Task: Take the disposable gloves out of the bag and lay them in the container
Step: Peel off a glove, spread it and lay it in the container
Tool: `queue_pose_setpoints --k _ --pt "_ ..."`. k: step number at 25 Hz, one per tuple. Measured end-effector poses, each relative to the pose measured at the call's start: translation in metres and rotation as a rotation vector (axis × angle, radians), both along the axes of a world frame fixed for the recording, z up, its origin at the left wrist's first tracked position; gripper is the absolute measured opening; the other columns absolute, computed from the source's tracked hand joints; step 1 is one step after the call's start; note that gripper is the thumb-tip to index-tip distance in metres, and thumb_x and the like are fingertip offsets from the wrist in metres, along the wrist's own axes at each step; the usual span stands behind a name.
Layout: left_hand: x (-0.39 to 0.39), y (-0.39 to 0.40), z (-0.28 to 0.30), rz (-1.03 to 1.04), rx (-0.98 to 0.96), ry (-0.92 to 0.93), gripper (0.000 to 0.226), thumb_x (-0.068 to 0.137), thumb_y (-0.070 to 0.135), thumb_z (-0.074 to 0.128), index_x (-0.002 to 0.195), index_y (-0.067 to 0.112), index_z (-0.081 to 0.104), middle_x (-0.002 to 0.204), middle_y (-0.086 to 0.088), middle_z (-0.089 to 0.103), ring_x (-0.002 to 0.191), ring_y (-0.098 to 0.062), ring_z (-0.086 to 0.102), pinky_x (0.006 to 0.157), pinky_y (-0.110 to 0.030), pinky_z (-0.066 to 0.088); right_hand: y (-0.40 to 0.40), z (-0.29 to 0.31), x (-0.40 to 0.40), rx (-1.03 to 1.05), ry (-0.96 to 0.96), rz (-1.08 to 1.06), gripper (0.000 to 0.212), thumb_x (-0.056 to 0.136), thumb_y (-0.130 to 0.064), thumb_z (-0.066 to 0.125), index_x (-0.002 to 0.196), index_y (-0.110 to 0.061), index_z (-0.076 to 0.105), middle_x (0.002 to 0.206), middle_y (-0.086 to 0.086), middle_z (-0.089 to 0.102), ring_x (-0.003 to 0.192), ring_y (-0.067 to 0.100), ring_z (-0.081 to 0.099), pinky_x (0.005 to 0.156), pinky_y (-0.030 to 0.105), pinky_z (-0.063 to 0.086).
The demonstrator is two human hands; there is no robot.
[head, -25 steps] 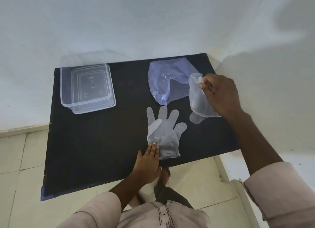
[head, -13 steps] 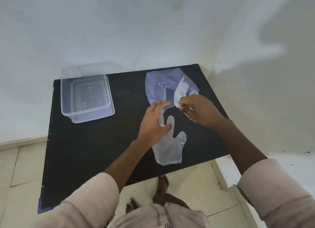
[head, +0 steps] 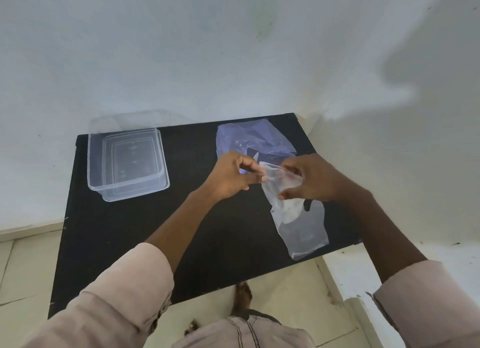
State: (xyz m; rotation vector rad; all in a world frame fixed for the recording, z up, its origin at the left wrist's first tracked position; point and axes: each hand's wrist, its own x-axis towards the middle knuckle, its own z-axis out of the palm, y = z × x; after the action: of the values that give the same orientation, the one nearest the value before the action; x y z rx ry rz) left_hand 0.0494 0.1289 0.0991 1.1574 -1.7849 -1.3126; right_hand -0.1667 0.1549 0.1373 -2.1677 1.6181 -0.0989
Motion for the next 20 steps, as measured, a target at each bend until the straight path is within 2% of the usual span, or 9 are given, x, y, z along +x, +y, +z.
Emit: queue_pose_setpoints --k 2,4,6,8,11,13,16,18,20 --pt "0.003 -0.002 -0.001 0.034 0.059 0.033 0.007 0.078 0.017 0.079 0.084 0.012 0.077 0.08 0.001 0.075 0.076 -0.012 0.071 0.065 -0.032 0.063 0.002 -0.009 -0.013 -0.007 0.003 -0.144 0.04 0.081 -0.042 0.072 0.112 -0.018 0.066 0.105 -0.002 0.067 0.09 0.018 0.065 0.091 0.034 0.053" --pt "0.006 -0.004 -0.002 0.056 0.105 0.056 0.012 0.077 0.018 0.08 0.086 0.009 0.077 0.085 -0.008 0.076 0.08 -0.023 0.073 0.064 -0.03 0.062 0.001 -0.019 -0.02 -0.005 -0.117 -0.299 0.037 0.087 -0.037 0.067 0.112 -0.01 0.066 0.109 0.008 0.069 0.093 0.023 0.067 0.092 0.035 0.054" --pt "0.009 -0.003 -0.004 0.062 0.136 0.066 0.014 0.076 0.017 0.08 0.087 0.009 0.076 0.088 -0.013 0.076 0.082 -0.028 0.073 0.064 -0.029 0.062 0.002 -0.026 -0.021 0.041 -0.271 -0.452 0.041 0.089 -0.037 0.065 0.118 -0.008 0.062 0.116 0.014 0.067 0.099 0.027 0.067 0.093 0.04 0.055" --pt "0.01 0.0 -0.003 0.03 0.164 0.109 0.021 0.074 0.015 0.082 0.092 0.008 0.075 0.093 -0.011 0.076 0.084 -0.025 0.074 0.066 -0.032 0.062 0.01 -0.028 -0.019 -0.012 -0.388 -0.451 0.037 0.085 -0.041 0.068 0.108 -0.013 0.066 0.105 0.01 0.07 0.091 0.023 0.07 0.083 0.041 0.06" --pt "0.007 0.002 -0.001 -0.038 0.193 0.174 0.031 0.075 0.014 0.081 0.105 0.012 0.074 0.104 -0.008 0.076 0.093 -0.02 0.073 0.066 -0.033 0.062 0.02 -0.028 -0.014 -0.041 -0.425 -0.428 0.033 0.083 -0.045 0.069 0.101 -0.018 0.067 0.099 0.004 0.072 0.083 0.019 0.072 0.073 0.041 0.063" --pt "0.002 0.002 -0.002 -0.017 0.199 0.18 0.025 0.08 0.017 0.078 0.103 0.011 0.076 0.102 -0.008 0.076 0.094 -0.021 0.073 0.069 -0.033 0.062 0.021 -0.028 -0.01 -0.05 -0.448 -0.425 0.033 0.083 -0.045 0.069 0.101 -0.017 0.067 0.099 0.004 0.072 0.084 0.019 0.072 0.074 0.041 0.063" --pt "-0.003 0.0 -0.01 0.127 0.198 0.195 0.017 0.079 0.017 0.078 0.095 0.011 0.078 0.093 -0.012 0.077 0.092 -0.03 0.073 0.08 -0.038 0.061 0.021 -0.038 -0.012 -0.096 -0.53 -0.475 0.037 0.084 -0.041 0.07 0.111 -0.016 0.063 0.109 0.002 0.07 0.094 0.018 0.069 0.084 0.034 0.059" --pt "-0.003 -0.005 -0.018 0.232 0.172 0.164 0.015 0.078 0.022 0.08 0.089 0.013 0.079 0.088 -0.013 0.078 0.089 -0.034 0.073 0.084 -0.042 0.061 0.022 -0.06 -0.018 -0.066 -0.517 -0.599 0.037 0.085 -0.04 0.069 0.112 -0.015 0.06 0.11 0.004 0.069 0.095 0.02 0.067 0.085 0.035 0.056" --pt "-0.005 -0.012 -0.025 0.292 0.146 0.127 0.017 0.077 0.028 0.08 0.086 0.013 0.079 0.083 -0.013 0.077 0.086 -0.033 0.073 0.084 -0.045 0.06 0.023 -0.093 -0.022 0.036 -0.323 -0.702 0.033 0.086 -0.038 0.068 0.107 -0.014 0.06 0.106 0.007 0.068 0.094 0.021 0.065 0.086 0.034 0.051"
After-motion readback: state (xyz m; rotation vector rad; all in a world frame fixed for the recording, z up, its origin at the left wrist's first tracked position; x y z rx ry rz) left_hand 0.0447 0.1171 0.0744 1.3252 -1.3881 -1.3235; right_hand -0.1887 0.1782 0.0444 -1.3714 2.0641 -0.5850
